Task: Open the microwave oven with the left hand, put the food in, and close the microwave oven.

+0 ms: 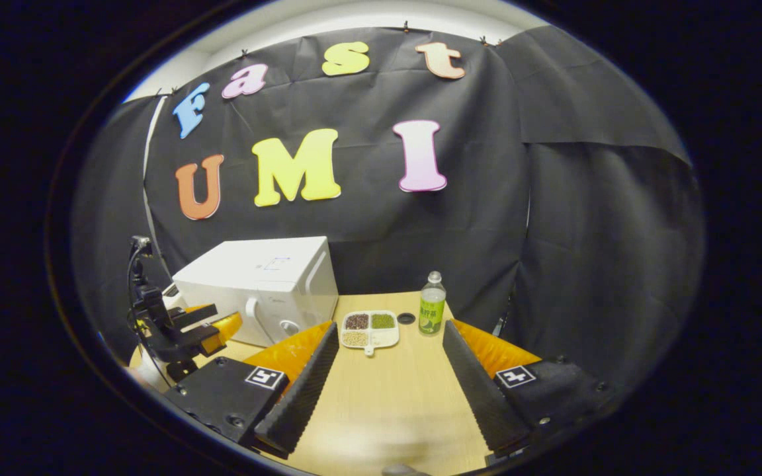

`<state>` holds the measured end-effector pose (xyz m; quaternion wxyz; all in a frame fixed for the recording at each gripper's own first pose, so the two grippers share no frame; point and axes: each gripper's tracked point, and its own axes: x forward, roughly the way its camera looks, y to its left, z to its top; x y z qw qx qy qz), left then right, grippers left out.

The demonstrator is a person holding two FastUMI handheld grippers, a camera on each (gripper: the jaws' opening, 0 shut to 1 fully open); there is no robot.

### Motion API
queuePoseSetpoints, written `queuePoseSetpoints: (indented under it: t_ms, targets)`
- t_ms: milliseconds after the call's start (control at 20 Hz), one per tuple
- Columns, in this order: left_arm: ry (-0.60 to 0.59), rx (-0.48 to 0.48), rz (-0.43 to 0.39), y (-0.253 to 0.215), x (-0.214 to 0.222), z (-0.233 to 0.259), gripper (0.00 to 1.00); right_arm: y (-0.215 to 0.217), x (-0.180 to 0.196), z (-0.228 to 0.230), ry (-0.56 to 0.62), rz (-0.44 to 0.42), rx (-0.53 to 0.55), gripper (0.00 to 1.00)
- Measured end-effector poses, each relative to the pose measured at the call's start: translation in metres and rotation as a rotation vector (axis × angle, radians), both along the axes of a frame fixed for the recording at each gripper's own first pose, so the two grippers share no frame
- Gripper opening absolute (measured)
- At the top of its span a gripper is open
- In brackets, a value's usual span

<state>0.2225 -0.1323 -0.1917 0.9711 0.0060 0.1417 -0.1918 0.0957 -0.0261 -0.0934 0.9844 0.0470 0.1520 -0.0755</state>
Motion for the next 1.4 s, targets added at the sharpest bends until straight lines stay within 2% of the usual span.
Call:
queuePoseSetpoints:
  t_ms: [50,100,150,200,450,500,550,600,800,850,900,950,1000,1100,1150,1200,1400]
  targets:
    - [-0.011,-0.003,0.005,-0.002,-0.003,0.002,0.95,0.002,-0.001,0.001,-0.002,0.0,0.006,0.92]
    - [-0.007,-0.007,0.009,-0.001,-0.006,0.004,0.95,0.005,-0.003,0.001,-0.005,-0.001,0.009,0.92]
    - [-0.012,-0.004,0.017,0.002,-0.007,0.006,0.95,0.008,-0.005,0.002,-0.009,-0.003,0.01,1.0]
    - [-0.009,0.004,0.028,0.005,-0.009,0.008,0.95,0.009,-0.007,0.004,-0.016,-0.002,0.01,0.92]
    - [-0.023,-0.028,0.054,0.025,-0.03,0.039,0.95,0.016,-0.018,0.017,-0.052,0.003,-0.011,0.92]
    - [-0.033,-0.029,0.064,0.033,-0.036,0.047,0.95,0.017,-0.021,0.019,-0.061,0.002,-0.014,1.0]
    - [-0.047,-0.031,0.075,0.043,-0.042,0.057,0.95,0.018,-0.023,0.021,-0.067,0.002,-0.017,1.0]
    - [-0.057,-0.03,0.087,0.054,-0.05,0.065,0.95,0.018,-0.025,0.023,-0.074,0.001,-0.02,0.92]
    - [-0.101,-0.033,0.134,0.101,-0.085,0.096,0.95,0.021,-0.028,0.028,-0.105,-0.005,-0.012,0.92]
    - [-0.107,-0.032,0.151,0.114,-0.095,0.101,0.95,0.022,-0.029,0.029,-0.11,-0.007,-0.007,1.0]
    - [-0.113,-0.025,0.171,0.127,-0.104,0.105,0.95,0.023,-0.031,0.028,-0.113,-0.011,-0.007,0.92]
    - [-0.117,-0.02,0.191,0.139,-0.113,0.109,0.95,0.025,-0.032,0.028,-0.119,-0.011,-0.006,1.0]
    - [-0.121,-0.017,0.206,0.149,-0.122,0.113,0.95,0.028,-0.034,0.03,-0.132,-0.01,-0.005,0.92]
    - [-0.114,-0.028,0.237,0.168,-0.136,0.121,0.95,0.032,-0.035,0.037,-0.166,-0.013,-0.021,0.92]
    - [-0.111,-0.039,0.249,0.175,-0.141,0.125,0.95,0.034,-0.036,0.039,-0.179,-0.013,-0.029,1.0]
    - [-0.114,-0.043,0.265,0.182,-0.145,0.13,0.95,0.038,-0.037,0.04,-0.191,-0.01,-0.035,0.92]
    - [-0.135,-0.032,0.3,0.2,-0.157,0.141,0.95,0.057,-0.036,0.044,-0.209,0.016,-0.049,0.92]
